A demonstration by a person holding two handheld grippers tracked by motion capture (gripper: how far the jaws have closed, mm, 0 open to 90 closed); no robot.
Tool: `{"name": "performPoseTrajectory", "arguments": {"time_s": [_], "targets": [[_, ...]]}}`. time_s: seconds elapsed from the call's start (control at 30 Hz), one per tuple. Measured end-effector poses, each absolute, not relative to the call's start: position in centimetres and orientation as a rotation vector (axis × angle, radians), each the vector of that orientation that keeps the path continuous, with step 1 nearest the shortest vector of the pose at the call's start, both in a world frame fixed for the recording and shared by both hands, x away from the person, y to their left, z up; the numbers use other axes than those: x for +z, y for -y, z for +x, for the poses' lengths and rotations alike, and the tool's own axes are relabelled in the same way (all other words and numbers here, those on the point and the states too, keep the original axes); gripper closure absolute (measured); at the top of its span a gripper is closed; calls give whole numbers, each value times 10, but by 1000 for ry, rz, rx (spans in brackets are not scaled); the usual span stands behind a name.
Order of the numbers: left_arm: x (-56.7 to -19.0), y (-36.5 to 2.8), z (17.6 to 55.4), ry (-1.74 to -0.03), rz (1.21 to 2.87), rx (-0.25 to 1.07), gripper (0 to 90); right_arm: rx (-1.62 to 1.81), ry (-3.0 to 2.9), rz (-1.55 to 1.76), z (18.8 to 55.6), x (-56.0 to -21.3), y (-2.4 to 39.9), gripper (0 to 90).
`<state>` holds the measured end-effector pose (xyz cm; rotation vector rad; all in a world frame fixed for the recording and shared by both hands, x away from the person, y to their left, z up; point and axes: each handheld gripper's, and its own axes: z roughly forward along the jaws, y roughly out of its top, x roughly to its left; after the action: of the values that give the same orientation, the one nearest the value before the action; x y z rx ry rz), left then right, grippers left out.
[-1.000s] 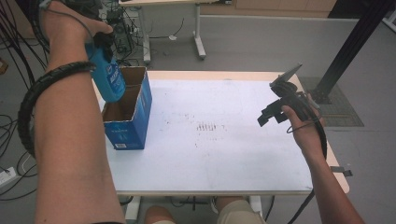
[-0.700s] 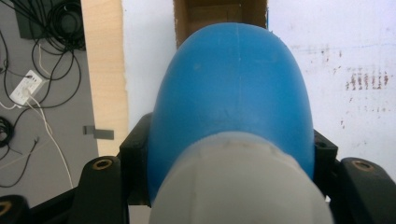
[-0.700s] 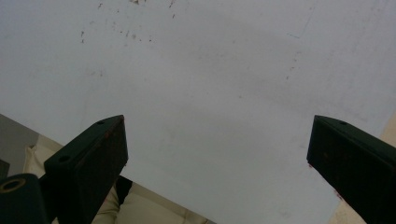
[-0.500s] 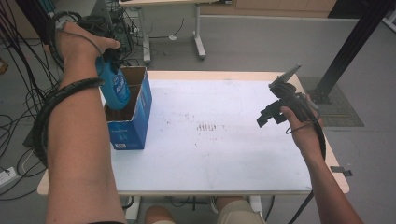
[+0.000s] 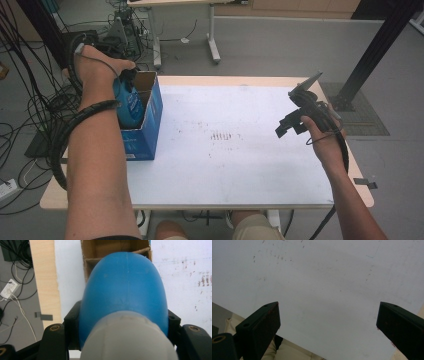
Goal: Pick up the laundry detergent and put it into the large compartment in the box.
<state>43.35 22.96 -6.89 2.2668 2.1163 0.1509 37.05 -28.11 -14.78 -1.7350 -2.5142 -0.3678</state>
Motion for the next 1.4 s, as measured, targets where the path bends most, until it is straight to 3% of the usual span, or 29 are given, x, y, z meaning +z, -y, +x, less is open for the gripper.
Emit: {"name": "performPoseTrajectory", "arguments": {"time_s": [0.8, 1.4], "targets": [[-142, -222, 435, -2136, 2282, 123, 381, -341, 2502, -1739, 375, -154, 280, 50], [-167, -225, 430, -2136, 2292, 118, 380, -328, 2511, -1739, 378, -154, 278, 49]]}}
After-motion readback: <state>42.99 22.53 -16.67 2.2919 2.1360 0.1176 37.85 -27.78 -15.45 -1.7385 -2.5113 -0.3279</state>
